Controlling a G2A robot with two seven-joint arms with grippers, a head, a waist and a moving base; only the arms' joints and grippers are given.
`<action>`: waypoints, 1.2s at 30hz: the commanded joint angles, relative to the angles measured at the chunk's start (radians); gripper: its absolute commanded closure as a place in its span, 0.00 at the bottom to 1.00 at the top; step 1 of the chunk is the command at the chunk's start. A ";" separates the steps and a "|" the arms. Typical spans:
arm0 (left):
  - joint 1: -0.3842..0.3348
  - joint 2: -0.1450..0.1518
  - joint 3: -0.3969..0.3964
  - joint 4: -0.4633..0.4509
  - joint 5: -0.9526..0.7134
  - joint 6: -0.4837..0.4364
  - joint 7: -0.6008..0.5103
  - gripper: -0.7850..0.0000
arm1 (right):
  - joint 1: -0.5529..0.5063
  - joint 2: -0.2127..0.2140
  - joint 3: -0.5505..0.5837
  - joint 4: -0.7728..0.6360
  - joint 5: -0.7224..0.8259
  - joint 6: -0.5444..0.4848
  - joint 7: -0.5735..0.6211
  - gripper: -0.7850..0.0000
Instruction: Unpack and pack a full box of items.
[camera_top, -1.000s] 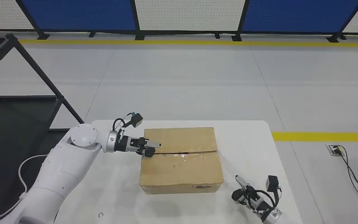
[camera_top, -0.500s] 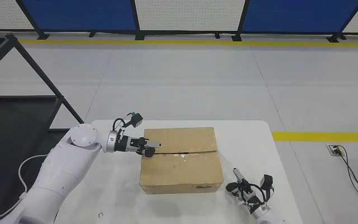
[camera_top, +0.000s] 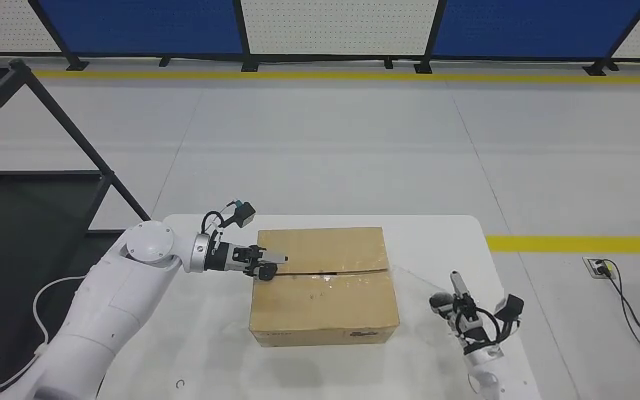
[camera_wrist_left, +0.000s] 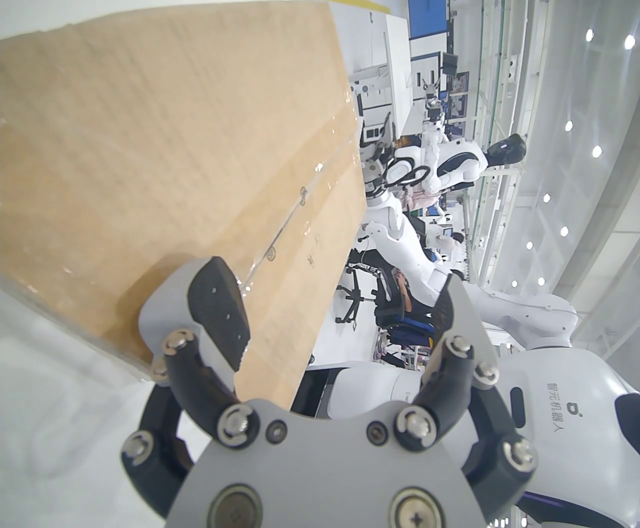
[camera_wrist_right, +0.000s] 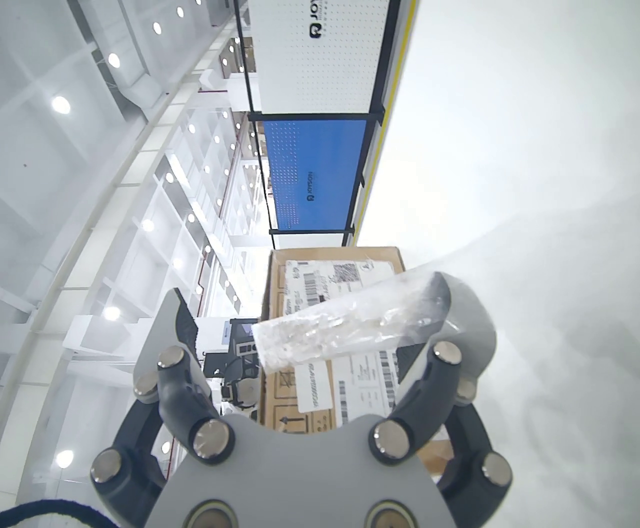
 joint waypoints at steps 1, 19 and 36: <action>0.000 0.000 0.000 0.000 0.000 0.000 0.000 0.00 | -0.007 0.002 0.022 -0.032 -0.011 0.004 -0.004 0.00; 0.000 0.000 0.000 0.000 0.000 0.000 0.000 0.00 | -0.085 -0.002 0.104 -0.454 -0.175 0.295 -0.195 0.00; 0.000 0.000 0.000 0.000 0.000 0.000 0.000 0.00 | 0.041 -0.029 -0.130 -0.699 -0.575 0.755 -0.251 0.00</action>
